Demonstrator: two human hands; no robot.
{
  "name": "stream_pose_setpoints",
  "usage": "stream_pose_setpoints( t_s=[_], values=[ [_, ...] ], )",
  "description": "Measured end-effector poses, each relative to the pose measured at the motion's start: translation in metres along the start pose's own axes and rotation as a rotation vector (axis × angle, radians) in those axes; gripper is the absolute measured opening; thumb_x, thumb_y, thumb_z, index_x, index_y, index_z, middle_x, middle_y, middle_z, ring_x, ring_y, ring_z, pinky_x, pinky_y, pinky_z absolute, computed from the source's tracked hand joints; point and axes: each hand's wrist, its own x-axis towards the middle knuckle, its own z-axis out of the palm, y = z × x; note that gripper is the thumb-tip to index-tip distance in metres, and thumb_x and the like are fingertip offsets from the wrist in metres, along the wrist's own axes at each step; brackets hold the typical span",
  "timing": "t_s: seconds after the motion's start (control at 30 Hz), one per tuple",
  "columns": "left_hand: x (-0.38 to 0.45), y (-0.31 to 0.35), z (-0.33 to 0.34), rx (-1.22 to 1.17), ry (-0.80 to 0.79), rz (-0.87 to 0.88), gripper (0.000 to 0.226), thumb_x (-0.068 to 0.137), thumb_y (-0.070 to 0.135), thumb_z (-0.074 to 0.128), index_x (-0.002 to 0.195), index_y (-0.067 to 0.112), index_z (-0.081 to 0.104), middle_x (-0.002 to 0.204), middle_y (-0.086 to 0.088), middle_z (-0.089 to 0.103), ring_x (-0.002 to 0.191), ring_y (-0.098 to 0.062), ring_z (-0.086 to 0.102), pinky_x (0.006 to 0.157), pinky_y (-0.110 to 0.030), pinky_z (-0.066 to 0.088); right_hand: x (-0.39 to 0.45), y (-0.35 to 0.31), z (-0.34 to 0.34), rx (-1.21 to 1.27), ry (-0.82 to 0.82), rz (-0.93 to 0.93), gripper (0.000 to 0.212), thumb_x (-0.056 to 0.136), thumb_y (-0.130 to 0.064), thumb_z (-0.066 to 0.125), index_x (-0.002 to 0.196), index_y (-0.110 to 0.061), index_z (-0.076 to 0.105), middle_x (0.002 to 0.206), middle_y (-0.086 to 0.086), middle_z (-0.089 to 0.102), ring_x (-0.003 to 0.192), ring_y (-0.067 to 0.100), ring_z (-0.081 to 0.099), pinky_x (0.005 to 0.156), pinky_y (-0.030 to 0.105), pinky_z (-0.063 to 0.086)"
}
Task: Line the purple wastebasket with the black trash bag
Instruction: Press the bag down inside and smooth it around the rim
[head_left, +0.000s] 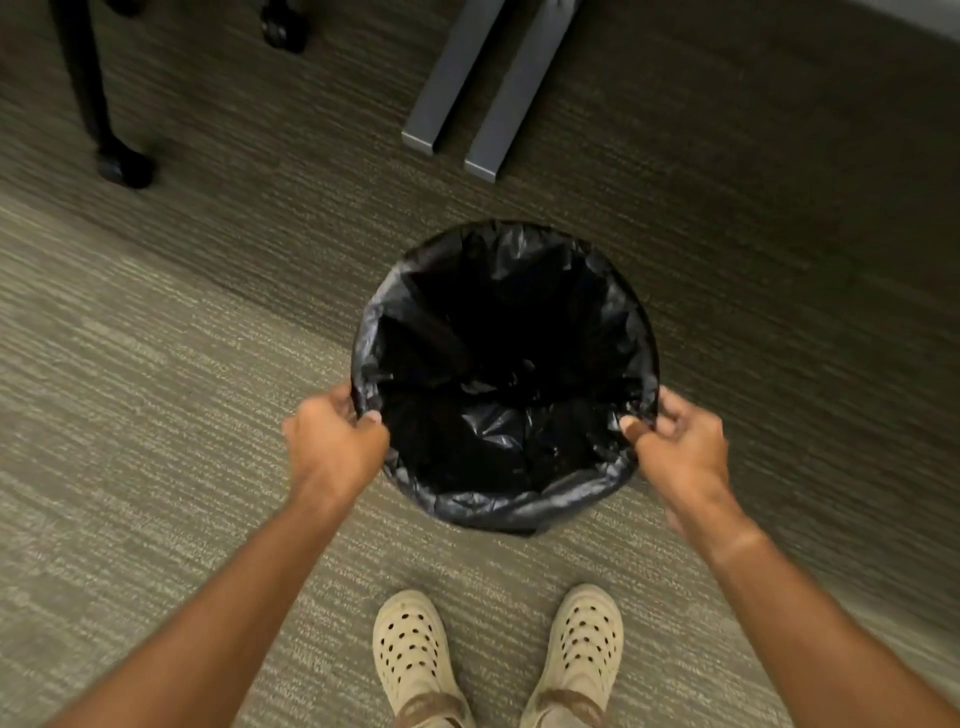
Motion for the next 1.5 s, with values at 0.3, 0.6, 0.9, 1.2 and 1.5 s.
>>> stream_pose_setpoints(
  t_s=[0.3, 0.6, 0.9, 1.2, 1.5],
  values=[
    [0.097, 0.092, 0.026, -0.084, 0.061, 0.013, 0.019, 0.073, 0.007, 0.063, 0.062, 0.022, 0.058, 0.073, 0.004, 0.063, 0.064, -0.008, 0.057, 0.051, -0.009, 0.039, 0.112, -0.094, 0.025, -0.12, 0.04, -0.179, 0.019, 0.078, -0.004, 0.061, 0.079, -0.02, 0.07, 0.08, -0.008, 0.072, 0.068, 0.0, 0.068, 0.055, 0.023, 0.057],
    [0.143, 0.15, 0.027, -0.05, 0.005, 0.104, 0.04, 0.08, 0.017, 0.059, 0.117, 0.0, 0.063, 0.111, -0.015, 0.066, 0.098, -0.027, 0.064, 0.072, -0.022, 0.047, 0.166, -0.149, 0.025, -0.165, -0.012, -0.234, 0.032, 0.09, -0.01, 0.054, 0.121, -0.007, 0.06, 0.123, 0.014, 0.063, 0.104, 0.024, 0.062, 0.081, 0.032, 0.053],
    [0.145, 0.161, 0.045, 0.035, 0.117, 0.119, 0.025, 0.087, 0.014, 0.056, 0.107, 0.005, 0.07, 0.097, -0.007, 0.071, 0.082, -0.014, 0.066, 0.056, -0.016, 0.043, 0.173, -0.154, 0.02, -0.167, 0.012, -0.288, 0.028, 0.09, -0.005, 0.052, 0.116, -0.008, 0.063, 0.114, 0.011, 0.066, 0.1, 0.023, 0.064, 0.088, 0.037, 0.055],
    [0.141, 0.151, 0.056, 0.062, 0.113, 0.119, 0.019, 0.088, 0.018, 0.058, 0.098, 0.01, 0.072, 0.089, -0.003, 0.072, 0.07, -0.01, 0.064, 0.047, -0.014, 0.042, 0.177, -0.139, 0.021, -0.127, -0.028, -0.253, 0.034, 0.091, -0.008, 0.053, 0.125, -0.009, 0.059, 0.121, 0.008, 0.064, 0.112, 0.023, 0.061, 0.097, 0.036, 0.052],
    [0.132, 0.15, 0.055, 0.092, 0.079, 0.14, 0.022, 0.091, 0.007, 0.053, 0.106, 0.009, 0.068, 0.073, 0.004, 0.06, 0.055, -0.005, 0.053, 0.039, -0.012, 0.04, 0.174, -0.131, 0.019, -0.256, -0.004, -0.304, 0.052, 0.098, -0.021, 0.051, 0.147, -0.009, 0.036, 0.149, 0.011, 0.042, 0.135, 0.026, 0.042, 0.112, 0.037, 0.037]
  ],
)
